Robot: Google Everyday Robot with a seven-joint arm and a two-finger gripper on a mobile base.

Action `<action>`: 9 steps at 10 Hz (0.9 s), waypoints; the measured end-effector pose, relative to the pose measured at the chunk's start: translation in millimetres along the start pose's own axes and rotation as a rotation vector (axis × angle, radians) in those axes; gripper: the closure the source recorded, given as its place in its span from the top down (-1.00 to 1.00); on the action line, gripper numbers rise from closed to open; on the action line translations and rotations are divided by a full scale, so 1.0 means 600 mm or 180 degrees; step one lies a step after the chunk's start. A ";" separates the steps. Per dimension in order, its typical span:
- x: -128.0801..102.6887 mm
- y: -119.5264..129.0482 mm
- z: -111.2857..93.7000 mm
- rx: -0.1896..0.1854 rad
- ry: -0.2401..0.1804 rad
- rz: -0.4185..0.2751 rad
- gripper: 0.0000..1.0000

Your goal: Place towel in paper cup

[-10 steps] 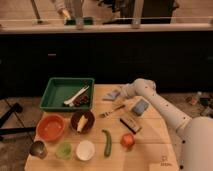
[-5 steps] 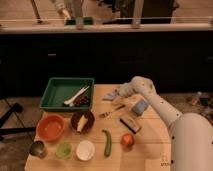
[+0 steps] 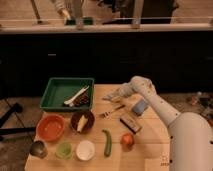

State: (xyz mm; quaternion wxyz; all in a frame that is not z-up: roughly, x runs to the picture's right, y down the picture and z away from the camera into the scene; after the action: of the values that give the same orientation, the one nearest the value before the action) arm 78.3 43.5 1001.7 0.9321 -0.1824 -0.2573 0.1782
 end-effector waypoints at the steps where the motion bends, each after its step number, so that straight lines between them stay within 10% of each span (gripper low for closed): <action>1: 0.005 -0.001 -0.002 0.0006 0.0012 0.0002 -0.98; 9: -0.075 0.014 -0.056 0.0124 -0.0297 -0.0363 -1.00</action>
State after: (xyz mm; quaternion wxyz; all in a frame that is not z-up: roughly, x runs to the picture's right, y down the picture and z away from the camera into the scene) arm 58.3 23.6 952.5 0.9311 -0.1408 -0.3068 0.1381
